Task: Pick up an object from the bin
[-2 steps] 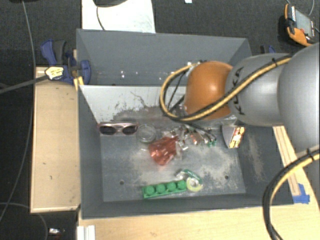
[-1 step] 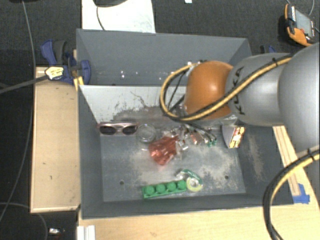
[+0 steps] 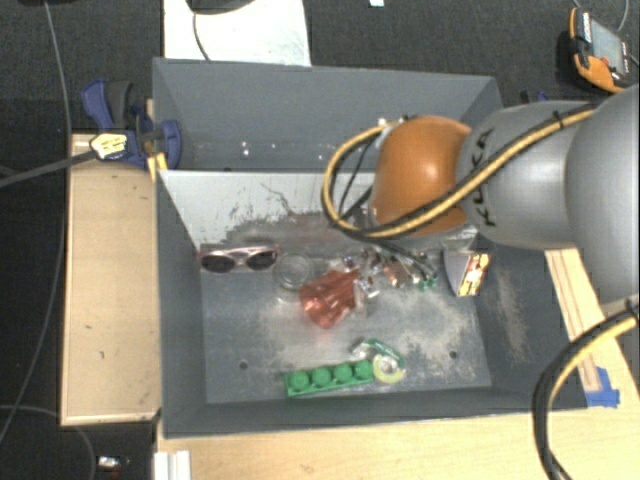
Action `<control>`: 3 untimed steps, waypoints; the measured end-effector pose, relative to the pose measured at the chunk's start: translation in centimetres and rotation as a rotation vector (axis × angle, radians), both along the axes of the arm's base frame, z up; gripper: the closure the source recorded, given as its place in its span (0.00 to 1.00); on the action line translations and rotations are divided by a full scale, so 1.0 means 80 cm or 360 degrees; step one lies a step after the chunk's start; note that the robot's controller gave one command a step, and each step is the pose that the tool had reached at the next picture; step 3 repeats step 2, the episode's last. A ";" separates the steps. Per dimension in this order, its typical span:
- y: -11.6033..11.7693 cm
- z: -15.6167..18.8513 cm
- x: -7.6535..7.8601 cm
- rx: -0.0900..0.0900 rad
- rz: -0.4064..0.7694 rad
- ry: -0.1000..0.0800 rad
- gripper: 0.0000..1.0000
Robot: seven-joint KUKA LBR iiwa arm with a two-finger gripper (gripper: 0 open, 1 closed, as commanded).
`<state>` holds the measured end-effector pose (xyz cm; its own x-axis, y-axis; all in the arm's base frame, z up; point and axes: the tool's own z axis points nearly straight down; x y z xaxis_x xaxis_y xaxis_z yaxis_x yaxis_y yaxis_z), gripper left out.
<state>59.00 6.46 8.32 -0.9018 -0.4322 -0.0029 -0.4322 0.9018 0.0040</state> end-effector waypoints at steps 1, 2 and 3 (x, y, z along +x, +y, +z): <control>0.000 0.035 0.000 0.0000 -0.0002 0.0002 1.00; 0.000 0.063 0.002 0.0002 -0.0003 -0.0008 1.00; 0.000 0.063 0.002 0.0002 -0.0003 -0.0008 1.00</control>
Offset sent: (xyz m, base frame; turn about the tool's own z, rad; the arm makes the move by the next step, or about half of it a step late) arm -0.0005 0.0000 0.0577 0.0009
